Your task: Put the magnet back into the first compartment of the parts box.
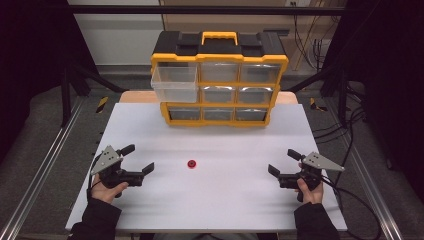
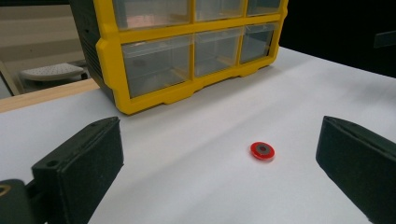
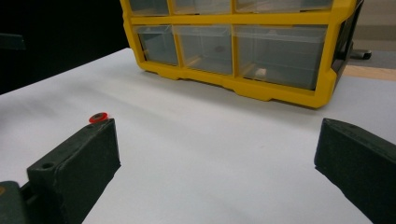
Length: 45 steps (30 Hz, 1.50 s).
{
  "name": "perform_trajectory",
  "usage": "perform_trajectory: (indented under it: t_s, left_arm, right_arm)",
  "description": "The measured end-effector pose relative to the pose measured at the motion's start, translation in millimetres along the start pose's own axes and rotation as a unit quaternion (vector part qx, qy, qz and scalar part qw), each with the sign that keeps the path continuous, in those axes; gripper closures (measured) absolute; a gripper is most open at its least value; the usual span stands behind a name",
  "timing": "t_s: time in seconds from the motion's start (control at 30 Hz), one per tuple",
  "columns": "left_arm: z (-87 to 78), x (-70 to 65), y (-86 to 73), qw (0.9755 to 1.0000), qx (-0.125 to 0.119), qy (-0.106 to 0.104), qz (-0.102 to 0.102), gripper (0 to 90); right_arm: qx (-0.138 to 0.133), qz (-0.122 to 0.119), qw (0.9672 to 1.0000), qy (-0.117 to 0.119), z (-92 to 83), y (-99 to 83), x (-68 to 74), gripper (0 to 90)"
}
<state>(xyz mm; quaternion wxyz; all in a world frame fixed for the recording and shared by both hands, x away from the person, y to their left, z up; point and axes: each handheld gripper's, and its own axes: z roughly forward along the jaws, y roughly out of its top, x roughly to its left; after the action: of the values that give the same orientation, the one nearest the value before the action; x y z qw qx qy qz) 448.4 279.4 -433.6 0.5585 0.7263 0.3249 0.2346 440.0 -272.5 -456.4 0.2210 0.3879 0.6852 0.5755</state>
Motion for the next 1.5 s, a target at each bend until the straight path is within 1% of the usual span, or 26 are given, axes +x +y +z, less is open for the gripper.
perform_trajectory:
  t_s: [0.17, 0.3, 0.53, 0.67, 1.0, 1.2, 1.5]
  left_arm:
    - [0.2, -0.3, 0.0, 1.0, 0.002, 0.003, -0.001, 0.4]
    - [-0.4, -0.9, 0.6, 1.0, 0.003, 0.003, -0.001, 0.5]
    - [0.9, -2.9, 2.5, 1.0, 0.006, 0.004, 0.001, 0.7]
    - [3.2, -5.8, 4.2, 0.9999, 0.011, 0.004, 0.004, 0.7]
    - [9.9, -13.0, 7.7, 0.9997, 0.023, 0.005, -0.001, 0.8]
    - [15.3, -19.0, 8.4, 0.9994, 0.034, 0.001, 0.006, 0.8]
    - [22.3, -28.3, 10.5, 0.999, 0.043, -0.006, 0.013, 1.0]
  right_arm:
    - [0.0, 0.001, 1.0, 0.002, -0.3, 0.3, 0.2, 0.4]
    - [0.001, -0.003, 1.0, 0.003, -0.2, 0.1, 0.0, 0.4]
    - [0.005, -0.002, 1.0, 0.002, 0.2, 0.2, 0.1, 0.4]
    - [0.005, -0.002, 1.0, 0.004, 0.5, 0.2, 0.1, 0.4]
    - [0.007, -0.003, 1.0, 0.004, 0.1, 0.4, 0.0, 0.4]
    - [0.01, -0.005, 0.9999, 0.003, 0.8, 0.0, -0.1, 0.4]
    - [0.013, -0.002, 0.9999, 0.003, 1.0, 0.0, 0.3, 0.4]
